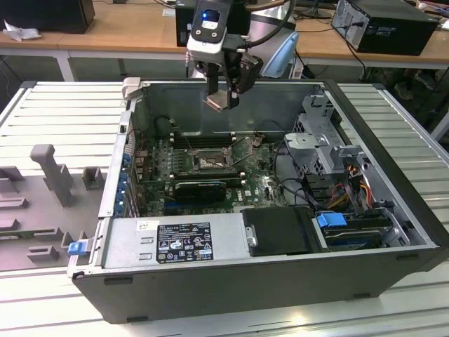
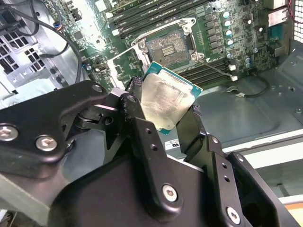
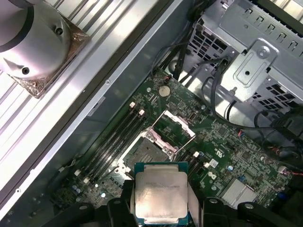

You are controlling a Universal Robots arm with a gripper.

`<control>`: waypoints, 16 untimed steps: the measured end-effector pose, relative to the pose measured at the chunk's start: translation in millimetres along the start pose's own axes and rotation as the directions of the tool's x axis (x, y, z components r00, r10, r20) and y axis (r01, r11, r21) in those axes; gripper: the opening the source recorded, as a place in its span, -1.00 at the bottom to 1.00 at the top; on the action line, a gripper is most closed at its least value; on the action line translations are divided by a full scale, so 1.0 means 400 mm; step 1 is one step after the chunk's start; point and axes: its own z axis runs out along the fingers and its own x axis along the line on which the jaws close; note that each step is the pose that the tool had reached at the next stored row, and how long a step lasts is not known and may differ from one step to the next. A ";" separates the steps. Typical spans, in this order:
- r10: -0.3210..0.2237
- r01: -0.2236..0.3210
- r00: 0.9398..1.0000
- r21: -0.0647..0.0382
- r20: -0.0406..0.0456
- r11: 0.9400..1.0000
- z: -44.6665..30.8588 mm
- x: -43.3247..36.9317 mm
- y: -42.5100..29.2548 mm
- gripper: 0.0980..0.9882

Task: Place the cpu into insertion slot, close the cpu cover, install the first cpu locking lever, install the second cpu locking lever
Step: 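Place the cpu into insertion slot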

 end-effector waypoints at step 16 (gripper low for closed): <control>0.083 -0.083 0.997 -0.002 0.007 0.997 0.002 0.000 -0.001 -0.02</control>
